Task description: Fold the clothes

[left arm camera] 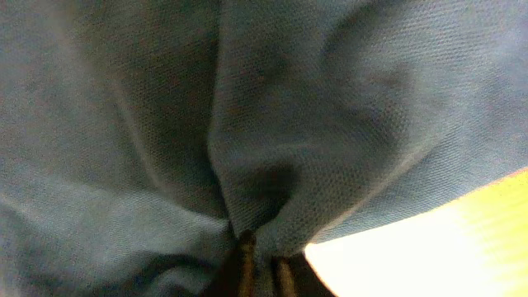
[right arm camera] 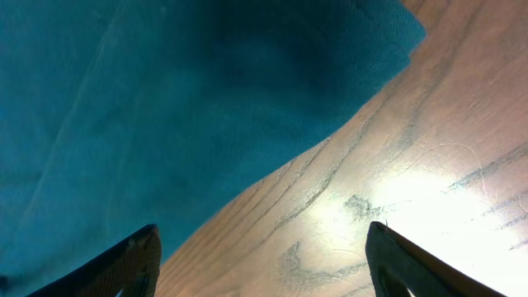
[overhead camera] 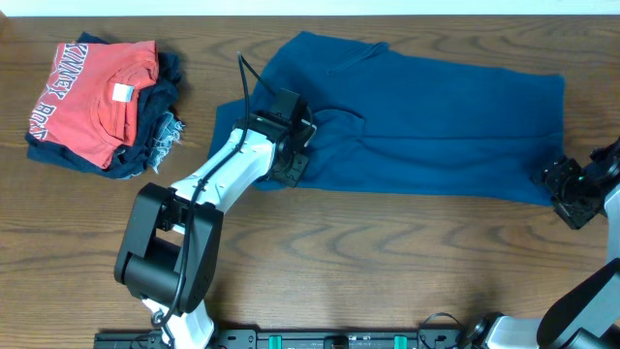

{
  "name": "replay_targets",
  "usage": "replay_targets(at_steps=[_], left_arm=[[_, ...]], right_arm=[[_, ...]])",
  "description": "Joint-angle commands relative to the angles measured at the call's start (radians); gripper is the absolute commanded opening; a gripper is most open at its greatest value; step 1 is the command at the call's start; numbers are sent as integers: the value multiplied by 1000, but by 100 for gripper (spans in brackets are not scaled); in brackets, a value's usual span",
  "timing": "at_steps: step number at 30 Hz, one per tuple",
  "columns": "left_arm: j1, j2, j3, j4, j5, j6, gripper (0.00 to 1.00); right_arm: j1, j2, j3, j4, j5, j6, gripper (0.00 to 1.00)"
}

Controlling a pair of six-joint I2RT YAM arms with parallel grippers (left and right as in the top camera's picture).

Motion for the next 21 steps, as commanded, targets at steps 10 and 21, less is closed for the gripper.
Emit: replay_targets(at_steps=[10, 21], left_arm=[[56, -5, 30, 149, -288, 8, 6], [71, 1, 29, 272, -288, 17, 29]], right_arm=[[-4, 9, 7, 0, 10, 14, 77], [-4, 9, 7, 2, 10, 14, 77]])
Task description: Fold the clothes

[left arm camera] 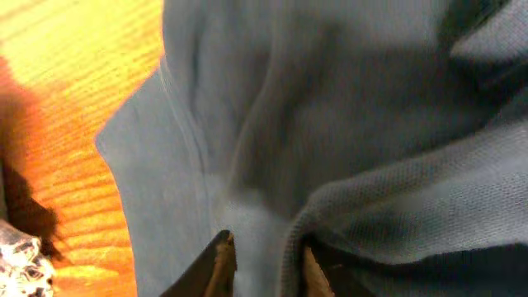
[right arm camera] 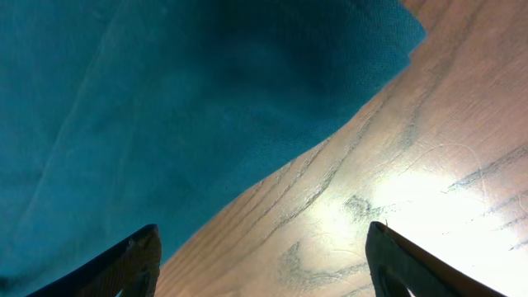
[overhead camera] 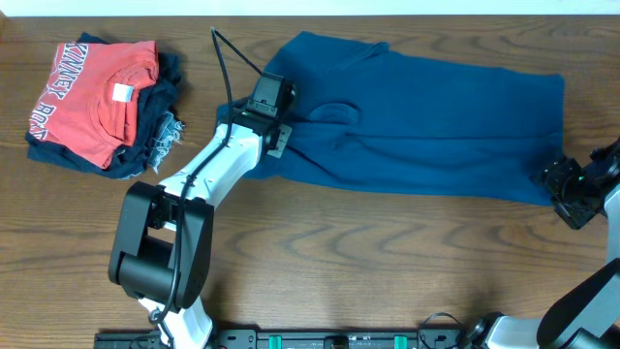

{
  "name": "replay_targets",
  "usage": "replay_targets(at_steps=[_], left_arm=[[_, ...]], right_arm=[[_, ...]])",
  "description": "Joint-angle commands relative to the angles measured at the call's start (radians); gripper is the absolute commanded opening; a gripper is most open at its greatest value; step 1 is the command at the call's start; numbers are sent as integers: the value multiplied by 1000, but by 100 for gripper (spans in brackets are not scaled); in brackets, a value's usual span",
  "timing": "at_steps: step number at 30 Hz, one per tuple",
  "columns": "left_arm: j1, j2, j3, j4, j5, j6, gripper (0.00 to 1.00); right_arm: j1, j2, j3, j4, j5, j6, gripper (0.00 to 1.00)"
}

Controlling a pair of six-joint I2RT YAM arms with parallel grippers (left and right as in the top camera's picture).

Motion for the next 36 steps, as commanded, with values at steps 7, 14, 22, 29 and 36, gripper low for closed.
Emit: replay_targets(at_steps=[7, 14, 22, 29, 36], left_arm=[[23, 14, 22, 8, -22, 14, 37], [36, 29, -10, -135, -18, -37, 36], [51, 64, -30, -169, -23, -43, 49], [67, -13, 40, -251, -22, -60, 65], [67, -90, 47, -374, 212, -88, 68]], right_arm=[[-4, 9, 7, -1, 10, 13, 77], [-4, 9, 7, -1, 10, 14, 77], [-4, 9, 7, -2, 10, 13, 78], [-4, 9, 7, 0, 11, 5, 80], [-7, 14, 7, 30, 176, 5, 75]])
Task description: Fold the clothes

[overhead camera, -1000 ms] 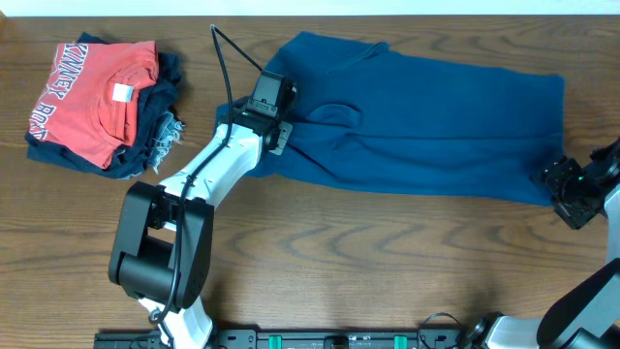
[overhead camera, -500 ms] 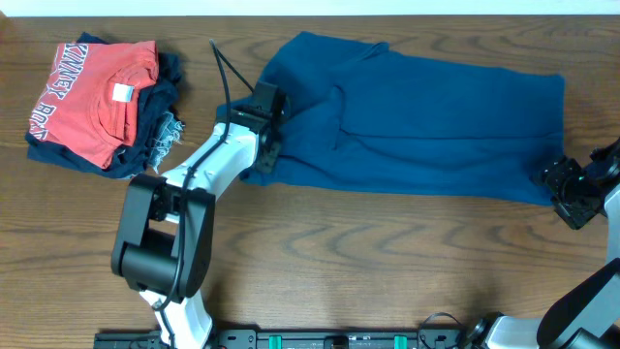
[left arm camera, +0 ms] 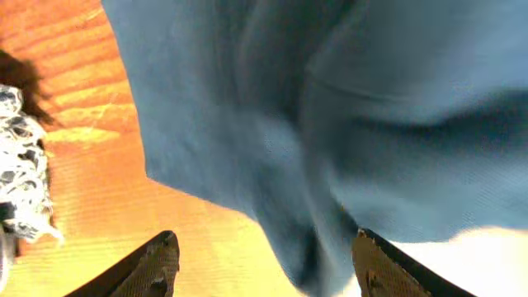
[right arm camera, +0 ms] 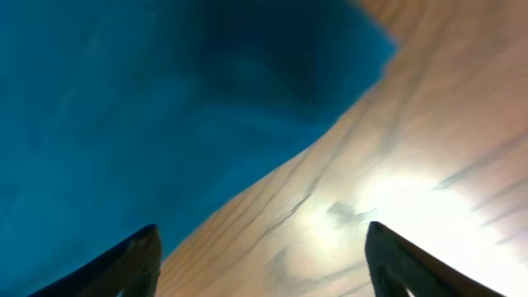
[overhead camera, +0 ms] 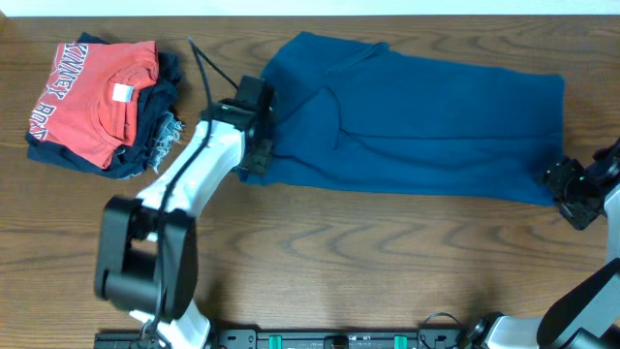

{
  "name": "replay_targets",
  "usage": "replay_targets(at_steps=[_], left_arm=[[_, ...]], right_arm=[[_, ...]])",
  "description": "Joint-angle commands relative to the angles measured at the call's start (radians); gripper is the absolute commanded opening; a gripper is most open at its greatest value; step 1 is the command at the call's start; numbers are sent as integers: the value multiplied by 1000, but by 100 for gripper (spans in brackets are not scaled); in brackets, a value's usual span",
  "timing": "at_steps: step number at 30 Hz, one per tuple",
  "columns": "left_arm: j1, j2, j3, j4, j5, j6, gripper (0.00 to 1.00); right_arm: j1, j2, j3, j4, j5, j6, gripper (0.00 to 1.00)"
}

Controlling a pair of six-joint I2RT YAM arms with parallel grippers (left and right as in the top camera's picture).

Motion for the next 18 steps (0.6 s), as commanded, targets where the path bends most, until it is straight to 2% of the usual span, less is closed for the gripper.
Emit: replay_targets(at_steps=[1, 7, 10, 18], left_arm=[[3, -16, 14, -23, 171, -19, 69], [5, 2, -60, 19, 176, -18, 68], [5, 13, -83, 45, 174, -18, 64], [47, 61, -85, 76, 166, -18, 38]], right_arm=[[-10, 19, 7, 20, 113, 6, 74], [-34, 89, 7, 37, 115, 6, 73], [-51, 147, 7, 38, 115, 6, 72], [-127, 246, 7, 92, 58, 32, 69]])
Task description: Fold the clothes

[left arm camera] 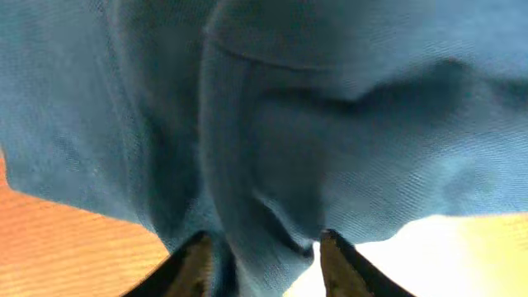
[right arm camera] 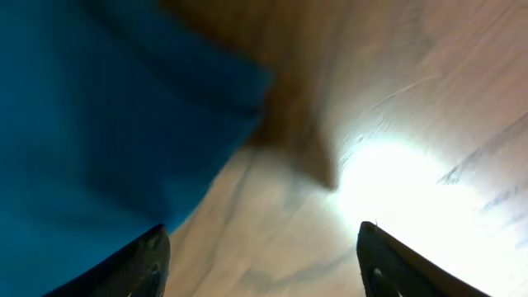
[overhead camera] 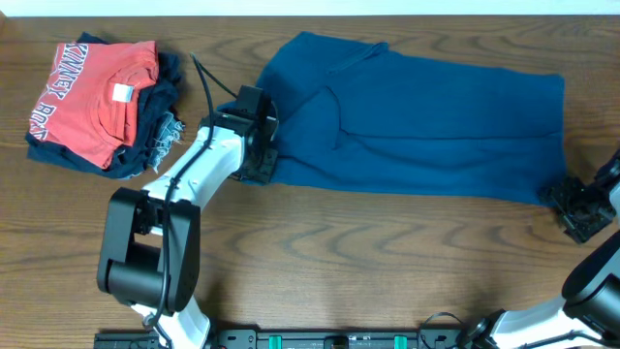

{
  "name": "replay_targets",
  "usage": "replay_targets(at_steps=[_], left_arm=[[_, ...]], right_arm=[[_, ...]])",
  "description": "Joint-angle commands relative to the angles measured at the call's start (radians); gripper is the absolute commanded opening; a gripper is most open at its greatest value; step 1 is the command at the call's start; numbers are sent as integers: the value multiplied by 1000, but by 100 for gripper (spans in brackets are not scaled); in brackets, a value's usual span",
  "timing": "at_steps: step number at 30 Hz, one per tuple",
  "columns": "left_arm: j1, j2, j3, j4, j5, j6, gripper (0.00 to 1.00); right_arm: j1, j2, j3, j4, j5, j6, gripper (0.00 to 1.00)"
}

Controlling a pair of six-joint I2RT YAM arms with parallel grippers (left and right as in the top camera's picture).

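Note:
A blue garment (overhead camera: 417, 116) lies spread across the middle and right of the table. My left gripper (overhead camera: 260, 160) is at its lower-left edge. In the left wrist view, this gripper (left arm camera: 264, 268) is open, and a raised fold of the blue cloth (left arm camera: 289, 124) lies between its fingers (left arm camera: 195, 262). That fold touches one finger, with a gap at the other. My right gripper (overhead camera: 579, 206) stands wide open just off the garment's lower-right corner. Only bare wood lies between the right gripper (right arm camera: 264, 264) fingers, and the cloth corner (right arm camera: 99, 107) lies up and to the left.
A stack of folded clothes (overhead camera: 97, 97), a red shirt on top of dark items, sits at the table's (overhead camera: 387, 262) far left, close to the left arm. The table's right edge is near the right gripper.
My left gripper's jaws stood wide open; they are now narrower, around a fold at the garment's lower-left edge. The right gripper has drawn a little away from the lower-right corner.
First my left gripper was shut on a bunched fold further in on the garment's left part. Then it was nearer the upper-left edge with its jaws parting, then wide open at the left edge with the cloth flatter. The right gripper stayed open by the lower-right corner.

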Motion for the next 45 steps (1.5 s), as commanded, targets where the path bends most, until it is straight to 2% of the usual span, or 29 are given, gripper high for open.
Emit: replay_targets(at_steps=[1, 7, 16, 17, 21, 22, 24, 25, 29, 34, 35, 36, 37, 38, 39, 41, 42, 45], left_arm=[[37, 27, -8, 6, 6, 1, 35], [91, 27, -8, 21, 6, 1, 32], [104, 27, -8, 36, 11, 1, 30], [104, 27, -8, 36, 11, 1, 29], [104, 27, -8, 43, 10, 1, 19], [104, 27, -8, 48, 10, 2, 10], [105, 27, -8, 63, 10, 1, 6], [106, 27, -7, 71, 9, 1, 6], [118, 27, 15, 77, 9, 1, 6], [128, 27, 50, 75, 9, 1, 6], [128, 26, 58, 69, 10, 1, 6], [128, 24, 66, 63, 10, 1, 6], [128, 19, 76, 50, 10, 1, 9], [128, 13, 85, 34, 10, 1, 17], [128, 4, 94, 14, 10, 0, 32], [128, -13, 101, -27, 24, 0, 50], [128, -21, 101, -54, 50, 0, 55], [128, -24, 98, -138, 187, -11, 60]], right_arm=[[-45, 23, 7, 41, -64, 23, 68], [-70, 29, 7, 124, -129, 19, 61], [-64, 85, 5, 139, -130, 16, 55], [-64, 94, 5, 139, -130, 16, 50], [-71, 102, 8, 150, -121, 16, 13], [-76, 100, 10, 151, -117, 16, 9], [-93, 90, 23, 139, -83, 16, 2], [-104, 83, 32, 120, -51, 17, 1], [-143, 58, 65, 43, 45, 25, 1], [-154, 42, 74, 23, 60, 25, 2], [-154, 41, 74, 23, 63, 25, 12], [-154, 40, 77, 23, 62, 24, 28], [-155, 40, 84, 20, 61, 24, 49], [-155, 40, 95, 13, 61, 24, 57], [-155, 39, 108, 3, 55, 24, 59], [-155, 34, 137, -23, 32, 23, 62], [-155, 28, 153, -37, 13, 17, 62], [-156, 5, 198, -76, -50, -6, 63]])
